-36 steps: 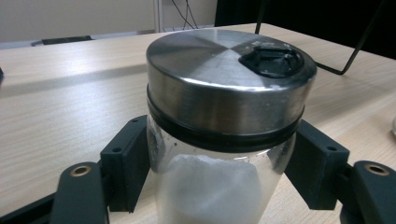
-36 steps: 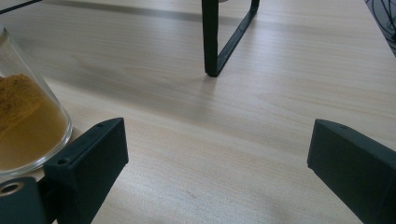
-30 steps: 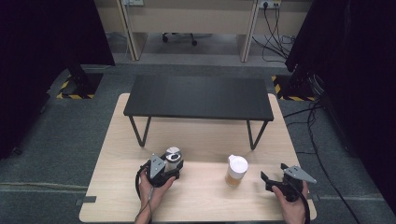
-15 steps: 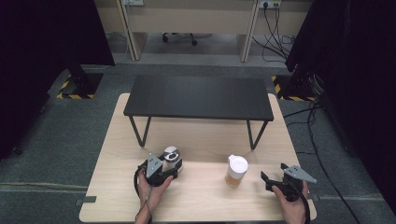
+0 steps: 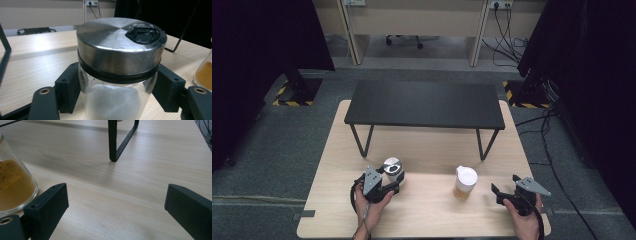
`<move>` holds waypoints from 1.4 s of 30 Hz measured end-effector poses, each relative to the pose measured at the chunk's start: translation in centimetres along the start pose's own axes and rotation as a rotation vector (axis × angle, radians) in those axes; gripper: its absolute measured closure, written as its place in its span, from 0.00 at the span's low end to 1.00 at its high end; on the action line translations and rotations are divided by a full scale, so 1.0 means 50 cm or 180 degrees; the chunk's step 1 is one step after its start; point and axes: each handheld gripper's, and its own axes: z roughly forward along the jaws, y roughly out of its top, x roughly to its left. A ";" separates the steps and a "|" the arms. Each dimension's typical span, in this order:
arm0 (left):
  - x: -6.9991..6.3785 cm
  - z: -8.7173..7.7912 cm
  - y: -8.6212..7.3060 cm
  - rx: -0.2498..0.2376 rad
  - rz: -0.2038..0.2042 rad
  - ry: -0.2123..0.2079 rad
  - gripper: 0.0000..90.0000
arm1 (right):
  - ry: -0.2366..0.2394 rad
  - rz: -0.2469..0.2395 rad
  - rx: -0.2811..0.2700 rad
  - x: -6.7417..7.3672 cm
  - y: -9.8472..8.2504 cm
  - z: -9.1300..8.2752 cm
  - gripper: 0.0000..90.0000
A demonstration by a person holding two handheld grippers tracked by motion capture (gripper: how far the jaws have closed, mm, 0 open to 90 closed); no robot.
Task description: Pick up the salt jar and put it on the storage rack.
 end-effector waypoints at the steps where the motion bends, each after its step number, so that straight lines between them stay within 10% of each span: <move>1: -0.005 -0.004 0.003 0.0003 0.0053 0.0018 0.34 | 0.0001 0.0002 0.0001 0.000 0.000 0.000 0.06; 17: -0.021 -0.047 0.049 -0.0190 -0.0021 0.0012 0.34 | 0.0004 -0.0009 0.0002 0.000 0.000 0.000 0.06; 42: 0.001 -0.074 0.177 -0.0223 0.0223 0.0151 0.34 | -0.0007 -0.0007 0.0014 0.001 0.002 0.001 0.06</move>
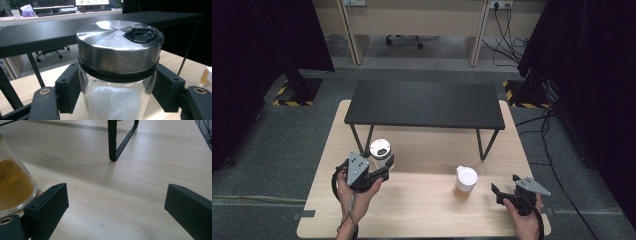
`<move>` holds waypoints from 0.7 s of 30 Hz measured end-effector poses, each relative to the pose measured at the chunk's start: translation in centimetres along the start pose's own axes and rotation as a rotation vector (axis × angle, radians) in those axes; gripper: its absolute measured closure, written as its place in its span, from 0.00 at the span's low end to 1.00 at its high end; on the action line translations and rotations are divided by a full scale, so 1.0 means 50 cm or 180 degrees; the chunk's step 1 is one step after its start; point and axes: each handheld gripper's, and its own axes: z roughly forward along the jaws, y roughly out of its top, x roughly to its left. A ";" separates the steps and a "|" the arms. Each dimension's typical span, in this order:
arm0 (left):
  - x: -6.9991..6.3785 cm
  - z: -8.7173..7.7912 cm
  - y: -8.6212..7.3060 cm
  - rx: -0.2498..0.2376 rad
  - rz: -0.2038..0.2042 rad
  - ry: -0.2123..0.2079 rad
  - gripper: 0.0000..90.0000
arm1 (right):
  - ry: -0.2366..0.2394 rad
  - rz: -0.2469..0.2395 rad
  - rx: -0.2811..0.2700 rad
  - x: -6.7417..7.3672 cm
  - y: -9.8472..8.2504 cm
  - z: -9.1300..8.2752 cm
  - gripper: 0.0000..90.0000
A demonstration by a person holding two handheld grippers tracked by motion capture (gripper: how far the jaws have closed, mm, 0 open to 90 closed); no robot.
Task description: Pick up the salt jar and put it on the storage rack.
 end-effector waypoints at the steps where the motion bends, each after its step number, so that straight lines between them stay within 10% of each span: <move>1: 0.001 0.001 0.007 0.0017 0.0017 0.0011 0.34 | 0.0000 -0.0002 0.0000 0.000 0.000 0.000 0.06; 21: 0.038 0.021 0.103 0.0008 0.0124 0.0135 0.34 | 0.0003 -0.0006 0.0002 0.000 0.000 0.000 0.06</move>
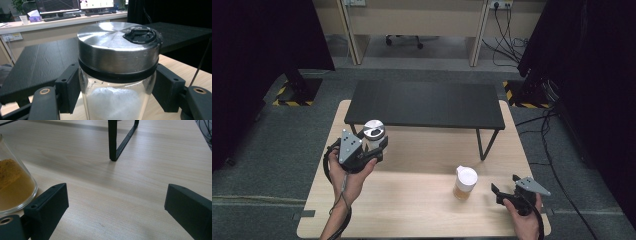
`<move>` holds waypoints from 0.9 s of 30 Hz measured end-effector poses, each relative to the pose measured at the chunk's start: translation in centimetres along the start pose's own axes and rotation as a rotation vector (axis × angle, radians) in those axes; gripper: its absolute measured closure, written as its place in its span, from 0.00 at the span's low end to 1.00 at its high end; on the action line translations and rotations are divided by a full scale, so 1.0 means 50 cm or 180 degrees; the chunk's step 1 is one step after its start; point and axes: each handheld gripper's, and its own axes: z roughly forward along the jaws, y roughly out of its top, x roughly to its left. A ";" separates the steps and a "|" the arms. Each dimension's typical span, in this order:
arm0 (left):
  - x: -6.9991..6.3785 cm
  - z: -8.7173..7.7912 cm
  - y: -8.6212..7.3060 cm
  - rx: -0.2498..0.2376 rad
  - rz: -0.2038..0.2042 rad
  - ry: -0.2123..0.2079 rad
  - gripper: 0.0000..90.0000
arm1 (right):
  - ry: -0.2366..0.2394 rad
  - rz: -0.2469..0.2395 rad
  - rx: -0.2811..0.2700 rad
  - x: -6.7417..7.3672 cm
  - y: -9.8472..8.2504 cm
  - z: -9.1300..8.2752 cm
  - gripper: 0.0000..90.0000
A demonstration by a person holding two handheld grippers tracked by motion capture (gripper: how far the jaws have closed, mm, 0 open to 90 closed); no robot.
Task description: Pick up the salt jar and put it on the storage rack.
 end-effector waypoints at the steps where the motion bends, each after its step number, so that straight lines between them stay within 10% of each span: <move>1: 0.001 0.002 0.003 0.0000 0.0002 0.0009 0.34 | 0.0002 -0.0001 0.0000 0.000 0.000 0.000 0.06; 27: 0.040 0.075 0.135 -0.0046 0.0120 0.0292 0.34 | 0.0011 0.0010 -0.0016 -0.001 -0.002 -0.001 0.06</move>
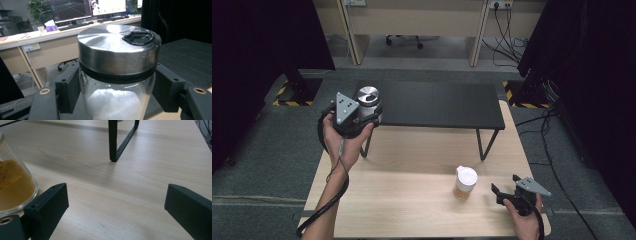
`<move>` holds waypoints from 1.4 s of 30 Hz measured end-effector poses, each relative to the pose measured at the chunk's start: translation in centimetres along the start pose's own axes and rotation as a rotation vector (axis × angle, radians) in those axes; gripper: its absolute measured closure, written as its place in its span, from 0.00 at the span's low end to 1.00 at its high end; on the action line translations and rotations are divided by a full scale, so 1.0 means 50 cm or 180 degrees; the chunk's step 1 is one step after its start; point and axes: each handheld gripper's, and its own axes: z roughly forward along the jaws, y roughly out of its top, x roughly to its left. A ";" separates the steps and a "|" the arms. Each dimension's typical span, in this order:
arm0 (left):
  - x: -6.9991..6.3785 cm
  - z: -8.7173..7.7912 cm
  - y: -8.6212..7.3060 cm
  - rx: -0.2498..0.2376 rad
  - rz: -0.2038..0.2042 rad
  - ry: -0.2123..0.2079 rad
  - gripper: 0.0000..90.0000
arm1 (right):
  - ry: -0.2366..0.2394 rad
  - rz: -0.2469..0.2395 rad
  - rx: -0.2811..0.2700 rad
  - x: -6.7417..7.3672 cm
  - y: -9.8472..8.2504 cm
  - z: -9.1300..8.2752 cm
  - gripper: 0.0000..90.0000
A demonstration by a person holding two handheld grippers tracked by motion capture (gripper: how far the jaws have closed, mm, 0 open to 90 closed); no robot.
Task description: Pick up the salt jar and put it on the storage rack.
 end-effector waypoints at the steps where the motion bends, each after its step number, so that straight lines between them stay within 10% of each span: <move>1: 0.001 0.003 0.004 0.0005 0.0011 0.0009 0.34 | 0.0001 0.0003 0.0002 0.000 0.000 0.000 0.06; 25: 0.029 0.128 0.012 0.0206 -0.0271 0.0266 0.34 | 0.0028 0.0002 0.0001 -0.003 0.000 0.000 0.06; 42: 0.027 0.145 -0.006 0.0272 -0.0387 0.0280 0.34 | 0.0025 -0.0012 0.0004 -0.002 0.000 0.000 0.06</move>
